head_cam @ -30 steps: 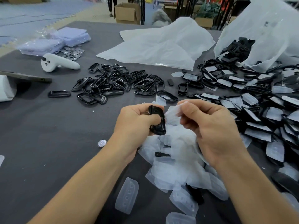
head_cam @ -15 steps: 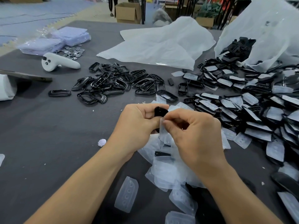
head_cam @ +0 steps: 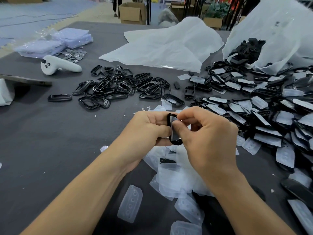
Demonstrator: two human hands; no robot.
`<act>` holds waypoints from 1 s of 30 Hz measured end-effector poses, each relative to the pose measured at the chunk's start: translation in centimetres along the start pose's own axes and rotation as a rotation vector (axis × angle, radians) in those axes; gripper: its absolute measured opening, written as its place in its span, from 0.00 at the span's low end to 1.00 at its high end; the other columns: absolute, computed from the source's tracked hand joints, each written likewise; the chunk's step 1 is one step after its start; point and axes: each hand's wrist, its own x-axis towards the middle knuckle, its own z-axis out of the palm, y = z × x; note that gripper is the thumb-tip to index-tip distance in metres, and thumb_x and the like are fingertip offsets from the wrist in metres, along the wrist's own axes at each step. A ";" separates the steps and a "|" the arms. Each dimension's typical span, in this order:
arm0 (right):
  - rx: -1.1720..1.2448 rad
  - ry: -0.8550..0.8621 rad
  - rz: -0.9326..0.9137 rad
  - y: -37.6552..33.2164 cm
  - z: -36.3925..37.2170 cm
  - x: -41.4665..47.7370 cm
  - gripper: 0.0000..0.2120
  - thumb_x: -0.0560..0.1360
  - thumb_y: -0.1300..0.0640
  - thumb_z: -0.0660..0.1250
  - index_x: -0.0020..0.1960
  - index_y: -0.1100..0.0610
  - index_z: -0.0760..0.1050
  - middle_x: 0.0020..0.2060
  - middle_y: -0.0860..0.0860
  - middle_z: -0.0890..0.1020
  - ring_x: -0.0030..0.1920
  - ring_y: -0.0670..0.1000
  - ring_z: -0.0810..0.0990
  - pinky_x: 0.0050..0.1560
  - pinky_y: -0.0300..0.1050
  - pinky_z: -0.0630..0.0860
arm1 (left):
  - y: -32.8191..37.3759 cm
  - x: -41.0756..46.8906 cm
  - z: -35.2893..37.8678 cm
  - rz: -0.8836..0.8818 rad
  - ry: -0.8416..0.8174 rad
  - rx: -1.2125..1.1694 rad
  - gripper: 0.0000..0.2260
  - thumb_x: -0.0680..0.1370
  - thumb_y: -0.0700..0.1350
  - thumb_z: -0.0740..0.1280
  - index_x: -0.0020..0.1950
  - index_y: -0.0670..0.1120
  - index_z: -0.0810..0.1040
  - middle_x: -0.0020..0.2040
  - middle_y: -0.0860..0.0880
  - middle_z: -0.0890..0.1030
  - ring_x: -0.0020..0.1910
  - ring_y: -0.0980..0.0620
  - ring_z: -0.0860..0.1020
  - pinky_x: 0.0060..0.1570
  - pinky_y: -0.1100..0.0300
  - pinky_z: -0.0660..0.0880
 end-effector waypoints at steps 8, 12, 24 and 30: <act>-0.040 -0.069 -0.048 0.2 -0.6 0.3 0.09 0.69 0.56 0.82 0.42 0.48 0.83 0.32 0.39 0.81 0.38 0.45 0.79 0.36 0.36 0.75 | -0.1 -0.2 0.0 0.010 -0.005 0.019 0.09 0.79 0.37 0.70 0.55 0.45 0.87 0.54 0.39 0.87 0.58 0.37 0.84 0.62 0.46 0.81; -0.033 -0.025 -0.023 0.2 -0.6 0.4 0.09 0.69 0.54 0.82 0.41 0.47 0.81 0.31 0.37 0.79 0.36 0.42 0.78 0.35 0.33 0.74 | 0.1 -0.3 -0.1 0.026 -0.038 0.011 0.13 0.78 0.32 0.68 0.55 0.46 0.87 0.43 0.48 0.87 0.45 0.51 0.86 0.39 0.68 0.78; 0.107 -0.110 0.262 0.1 -0.1 0.5 0.10 0.74 0.46 0.74 0.42 0.46 0.74 0.30 0.42 0.83 0.28 0.43 0.78 0.31 0.33 0.72 | 0.4 0.2 -0.1 -0.047 0.150 -0.231 0.17 0.76 0.25 0.62 0.56 0.38 0.85 0.51 0.39 0.87 0.45 0.46 0.86 0.39 0.62 0.81; 0.165 -0.201 0.355 0.5 0.4 0.6 0.06 0.72 0.48 0.77 0.40 0.47 0.80 0.30 0.44 0.85 0.28 0.44 0.80 0.30 0.37 0.75 | 0.4 0.2 -0.1 -0.042 0.175 -0.158 0.15 0.78 0.27 0.64 0.58 0.41 0.85 0.53 0.38 0.87 0.45 0.48 0.85 0.42 0.61 0.82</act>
